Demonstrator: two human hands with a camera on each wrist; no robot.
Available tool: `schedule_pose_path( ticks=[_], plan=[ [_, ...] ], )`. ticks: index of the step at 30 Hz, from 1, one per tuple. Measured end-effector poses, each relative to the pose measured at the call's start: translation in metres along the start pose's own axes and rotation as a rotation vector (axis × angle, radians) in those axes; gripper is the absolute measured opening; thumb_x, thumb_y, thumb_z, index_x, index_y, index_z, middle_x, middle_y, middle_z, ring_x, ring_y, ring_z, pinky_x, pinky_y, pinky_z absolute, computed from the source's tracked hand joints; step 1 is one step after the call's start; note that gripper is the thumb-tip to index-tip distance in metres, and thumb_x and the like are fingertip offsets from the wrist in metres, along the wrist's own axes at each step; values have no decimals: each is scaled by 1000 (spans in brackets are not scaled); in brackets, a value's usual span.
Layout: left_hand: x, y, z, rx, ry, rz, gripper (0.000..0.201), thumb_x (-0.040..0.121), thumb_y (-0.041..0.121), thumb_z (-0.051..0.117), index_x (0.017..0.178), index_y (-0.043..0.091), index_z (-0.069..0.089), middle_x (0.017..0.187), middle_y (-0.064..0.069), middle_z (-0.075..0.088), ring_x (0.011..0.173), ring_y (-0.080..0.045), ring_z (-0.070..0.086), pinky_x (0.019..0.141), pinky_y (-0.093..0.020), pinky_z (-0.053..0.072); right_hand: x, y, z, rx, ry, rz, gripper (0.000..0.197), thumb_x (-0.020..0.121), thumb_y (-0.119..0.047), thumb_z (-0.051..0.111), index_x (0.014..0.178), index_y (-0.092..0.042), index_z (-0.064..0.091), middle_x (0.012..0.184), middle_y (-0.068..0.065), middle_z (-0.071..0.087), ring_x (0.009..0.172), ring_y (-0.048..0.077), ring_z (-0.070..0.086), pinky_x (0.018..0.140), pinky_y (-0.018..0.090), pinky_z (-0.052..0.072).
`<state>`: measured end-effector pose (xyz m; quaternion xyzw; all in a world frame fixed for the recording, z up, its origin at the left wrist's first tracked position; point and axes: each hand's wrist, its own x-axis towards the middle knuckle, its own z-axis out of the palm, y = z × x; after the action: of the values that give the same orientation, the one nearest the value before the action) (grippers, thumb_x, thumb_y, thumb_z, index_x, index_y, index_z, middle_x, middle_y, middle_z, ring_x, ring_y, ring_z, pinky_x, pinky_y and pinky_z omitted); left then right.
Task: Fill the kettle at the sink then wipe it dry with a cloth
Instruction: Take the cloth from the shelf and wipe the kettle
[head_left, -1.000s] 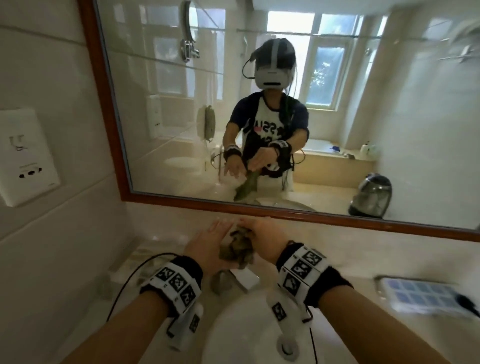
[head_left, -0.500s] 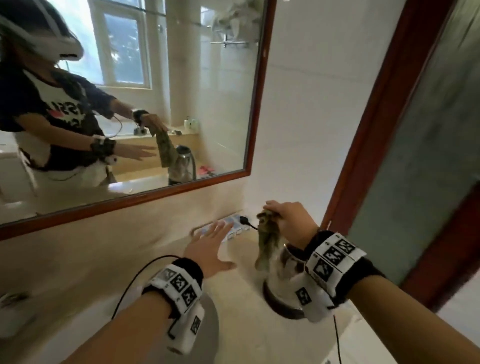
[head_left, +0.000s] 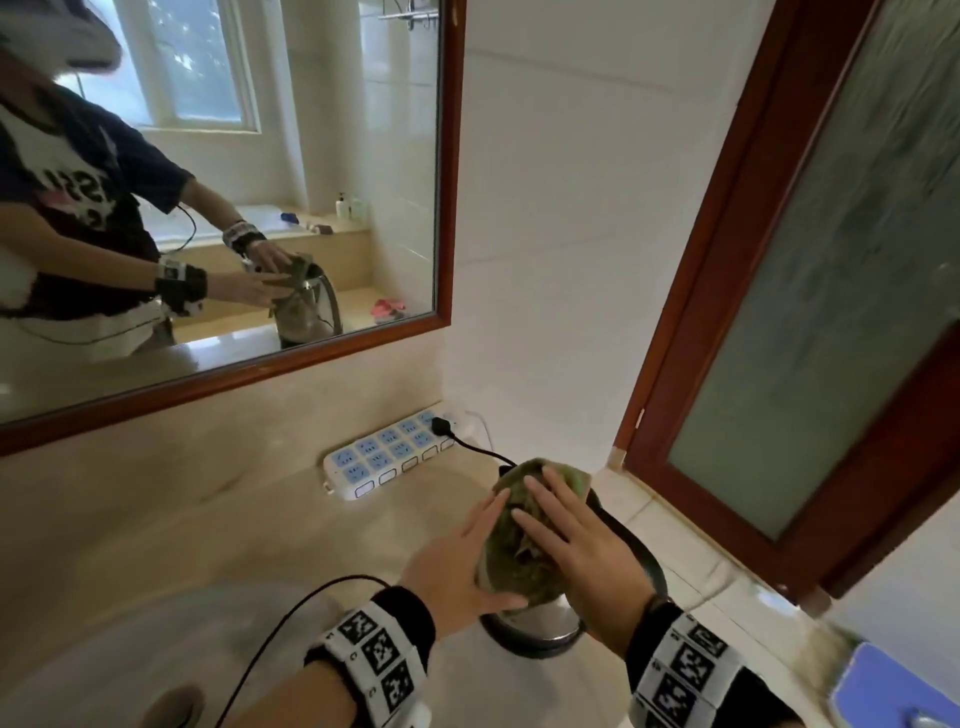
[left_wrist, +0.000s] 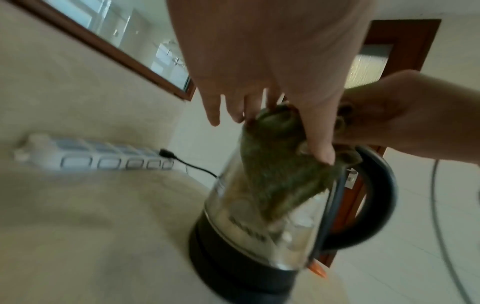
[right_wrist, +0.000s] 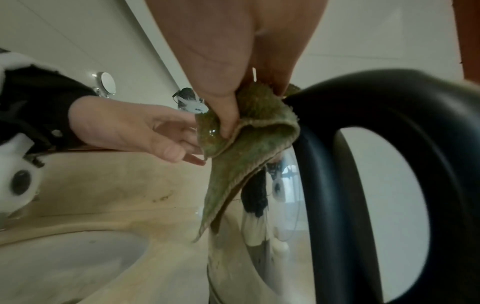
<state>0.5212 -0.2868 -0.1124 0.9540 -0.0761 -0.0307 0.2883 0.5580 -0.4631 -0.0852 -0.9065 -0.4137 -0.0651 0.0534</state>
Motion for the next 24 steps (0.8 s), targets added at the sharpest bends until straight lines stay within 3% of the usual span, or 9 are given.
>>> schedule_pose_path(
  ticks=[4, 6, 7, 9, 12, 14, 18, 21, 24],
  plan=[
    [-4, 6, 39, -344, 194, -11, 104, 65, 56, 69, 131, 58, -11, 153, 9, 21, 128, -9, 43, 105, -28, 42, -6, 3, -1, 92, 105, -85, 88, 55, -18, 84, 135, -12, 47, 144, 5, 51, 139, 13, 29, 97, 30, 52],
    [3, 14, 47, -434, 287, -5, 104, 62, 59, 68, 132, 61, -8, 154, 9, 18, 130, -8, 40, 105, -28, 42, -10, 12, 2, 206, 138, -68, 81, 75, -12, 65, 147, -16, 27, 155, -5, 29, 147, -4, 2, 112, 20, 33],
    [6, 20, 48, -456, 336, 4, 103, 60, 61, 67, 133, 60, -5, 154, 9, 17, 132, -8, 38, 106, -26, 41, -12, 17, 2, 232, 159, -69, 76, 80, -12, 52, 149, -18, 21, 155, -8, 25, 146, -9, -3, 119, 19, 19],
    [13, 31, 48, -455, 419, 50, 99, 60, 66, 65, 136, 56, 1, 154, 8, 15, 135, -8, 33, 107, -23, 39, -17, 29, 1, 248, 162, -52, 72, 82, -13, 41, 150, -21, 17, 153, -7, 30, 146, -3, 6, 124, 27, 7],
    [21, 36, 46, -355, 486, 149, 83, 69, 65, 56, 138, 53, 10, 153, 4, 17, 140, -14, 25, 109, -28, 38, -24, 48, -4, 237, 146, -53, 62, 86, -20, 37, 147, -18, 33, 152, -4, 35, 144, -1, 8, 118, 43, 11],
    [24, 31, 48, -259, 502, 184, 73, 76, 58, 55, 138, 51, 17, 153, 0, 20, 142, -19, 24, 109, -31, 38, -27, 57, -5, 225, 178, -61, 56, 88, -20, 37, 143, -16, 44, 152, -3, 35, 145, -10, 0, 121, 34, 9],
    [15, 15, 69, -190, 522, 203, 71, 82, 34, 58, 139, 47, 20, 156, -3, 13, 143, -19, 18, 110, -17, 28, -37, 63, -2, 263, 161, -6, 58, 88, -28, 36, 146, -23, 39, 156, -8, 28, 142, -18, -4, 119, 13, -2],
    [4, 5, 98, -223, 553, 123, 87, 80, 11, 66, 139, 50, 15, 155, -4, 11, 140, -19, 26, 108, -9, 26, -44, 61, 7, 256, 159, -25, 56, 89, -28, 39, 145, -29, 40, 156, -7, 29, 144, -15, 0, 119, 18, 10],
    [-9, 1, 125, -366, 541, -110, 85, 79, 7, 67, 141, 39, 19, 150, -5, 28, 128, -16, 43, 98, -1, 29, -46, 60, 14, 233, 181, -45, 56, 86, -27, 42, 142, -33, 40, 156, -6, 30, 146, -9, 4, 115, 18, 21]
  ],
)
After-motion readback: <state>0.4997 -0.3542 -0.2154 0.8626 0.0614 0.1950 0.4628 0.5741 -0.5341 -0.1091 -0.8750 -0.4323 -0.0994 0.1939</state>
